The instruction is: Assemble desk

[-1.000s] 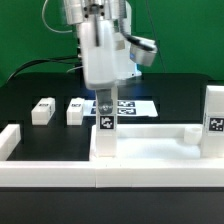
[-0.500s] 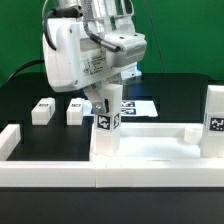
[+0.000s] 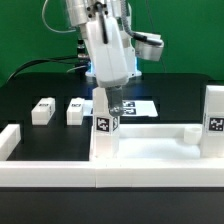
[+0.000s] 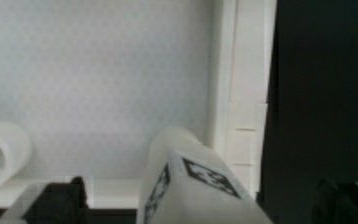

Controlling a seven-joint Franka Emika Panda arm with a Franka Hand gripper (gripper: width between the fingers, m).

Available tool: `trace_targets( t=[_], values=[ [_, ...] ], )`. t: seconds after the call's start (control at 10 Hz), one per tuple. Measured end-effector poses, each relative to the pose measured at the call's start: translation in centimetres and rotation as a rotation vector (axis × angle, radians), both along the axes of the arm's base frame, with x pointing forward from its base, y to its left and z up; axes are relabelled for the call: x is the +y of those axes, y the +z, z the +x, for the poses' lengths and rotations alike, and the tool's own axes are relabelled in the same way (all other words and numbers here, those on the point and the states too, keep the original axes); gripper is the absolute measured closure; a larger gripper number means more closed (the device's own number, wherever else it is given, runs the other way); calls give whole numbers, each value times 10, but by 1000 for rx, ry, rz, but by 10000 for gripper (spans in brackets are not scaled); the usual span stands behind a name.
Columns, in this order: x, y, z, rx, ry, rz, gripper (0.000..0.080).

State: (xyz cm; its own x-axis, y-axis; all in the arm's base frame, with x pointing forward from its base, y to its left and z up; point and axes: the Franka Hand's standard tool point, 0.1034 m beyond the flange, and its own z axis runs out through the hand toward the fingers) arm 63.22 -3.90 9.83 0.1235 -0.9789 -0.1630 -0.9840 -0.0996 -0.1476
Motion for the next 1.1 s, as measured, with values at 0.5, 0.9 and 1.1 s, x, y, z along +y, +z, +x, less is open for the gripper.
trace_targets(
  t=[0.5,0.9,1.1],
  values=[
    [-9,-2,-1,-75,691,-150,150],
    [-9,-2,-1,-61,602,-140,349],
    [-10,-2,-2,-39,472,-126,508]
  ],
)
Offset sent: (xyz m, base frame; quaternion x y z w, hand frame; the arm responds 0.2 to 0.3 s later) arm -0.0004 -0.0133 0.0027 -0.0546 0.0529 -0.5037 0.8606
